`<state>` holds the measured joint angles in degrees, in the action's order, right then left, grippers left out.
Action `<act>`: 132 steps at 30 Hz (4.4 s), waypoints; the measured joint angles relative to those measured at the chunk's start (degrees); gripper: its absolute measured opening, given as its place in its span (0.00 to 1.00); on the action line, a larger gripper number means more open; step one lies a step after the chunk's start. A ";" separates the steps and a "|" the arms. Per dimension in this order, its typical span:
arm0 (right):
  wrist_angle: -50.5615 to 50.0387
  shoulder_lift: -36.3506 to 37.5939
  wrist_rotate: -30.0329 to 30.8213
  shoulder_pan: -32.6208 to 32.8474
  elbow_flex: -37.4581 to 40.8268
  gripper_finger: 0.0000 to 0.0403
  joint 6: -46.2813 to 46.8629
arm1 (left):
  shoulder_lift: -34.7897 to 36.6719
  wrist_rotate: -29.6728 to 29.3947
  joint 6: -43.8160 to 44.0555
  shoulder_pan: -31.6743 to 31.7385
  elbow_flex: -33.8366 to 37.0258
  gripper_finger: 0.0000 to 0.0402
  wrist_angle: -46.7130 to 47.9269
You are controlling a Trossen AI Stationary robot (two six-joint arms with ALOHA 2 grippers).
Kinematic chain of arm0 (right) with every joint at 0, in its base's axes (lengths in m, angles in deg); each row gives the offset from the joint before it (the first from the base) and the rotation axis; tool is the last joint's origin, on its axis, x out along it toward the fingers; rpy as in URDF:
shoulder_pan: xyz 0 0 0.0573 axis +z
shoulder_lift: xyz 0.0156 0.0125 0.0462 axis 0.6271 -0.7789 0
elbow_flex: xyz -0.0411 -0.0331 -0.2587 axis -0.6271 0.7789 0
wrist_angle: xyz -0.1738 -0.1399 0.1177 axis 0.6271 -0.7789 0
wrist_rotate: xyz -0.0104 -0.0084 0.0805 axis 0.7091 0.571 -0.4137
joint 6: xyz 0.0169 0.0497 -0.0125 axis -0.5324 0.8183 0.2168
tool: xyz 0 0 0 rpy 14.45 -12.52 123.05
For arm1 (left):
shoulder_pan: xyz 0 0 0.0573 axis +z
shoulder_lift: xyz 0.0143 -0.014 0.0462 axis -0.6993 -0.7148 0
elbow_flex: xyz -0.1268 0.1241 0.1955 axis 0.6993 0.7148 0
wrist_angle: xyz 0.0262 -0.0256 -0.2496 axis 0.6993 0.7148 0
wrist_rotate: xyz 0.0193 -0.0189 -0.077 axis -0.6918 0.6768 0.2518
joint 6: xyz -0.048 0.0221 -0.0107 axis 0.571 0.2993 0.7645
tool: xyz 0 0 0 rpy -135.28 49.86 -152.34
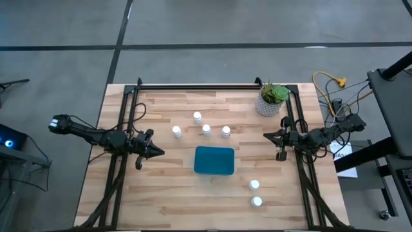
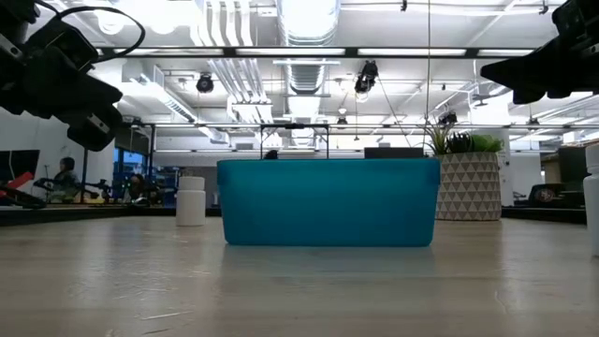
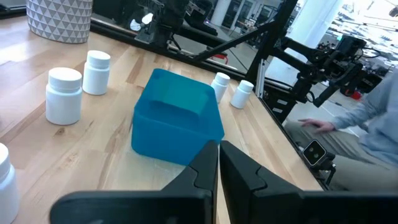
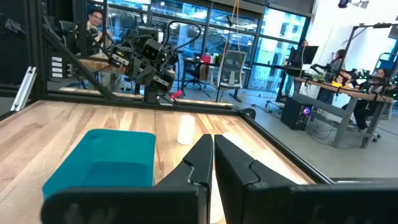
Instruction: Pick and place pill bottles into a basket
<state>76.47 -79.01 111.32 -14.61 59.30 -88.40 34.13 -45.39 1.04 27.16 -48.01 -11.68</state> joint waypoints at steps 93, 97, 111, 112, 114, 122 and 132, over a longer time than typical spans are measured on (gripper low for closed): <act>38.98 -0.04 -14.69 -0.02 0.02 0.02 -7.96 | -0.58 -19.86 -22.18 -0.02 -3.97 0.00 -32.06; 46.57 -0.02 -17.43 -0.02 -2.73 0.02 -13.95 | -1.35 -17.91 -25.44 -0.02 -9.26 0.00 -36.28; 21.50 -21.13 -26.08 0.00 -41.47 0.02 -22.10 | -18.12 -13.71 -40.23 -0.02 -46.73 0.00 -13.45; 18.85 -23.84 -25.72 0.00 -44.57 0.02 -24.23 | -19.50 -13.73 -40.24 -0.02 -49.62 0.00 -9.88; 13.28 -29.08 -22.97 0.00 -50.75 0.02 -27.81 | -21.96 -13.90 -40.27 -0.02 -54.35 0.00 -3.66; -13.54 -48.15 6.48 -0.02 -74.13 0.02 -29.19 | -25.81 -20.45 -40.22 0.00 -61.56 0.00 9.73; -37.16 -64.42 20.39 -0.04 -89.95 0.02 -24.39 | -24.98 -21.41 -32.28 0.00 -56.10 0.00 16.59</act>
<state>39.32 -143.43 131.71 -14.66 -30.65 -112.78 9.14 -66.80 -31.24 27.16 -104.11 4.91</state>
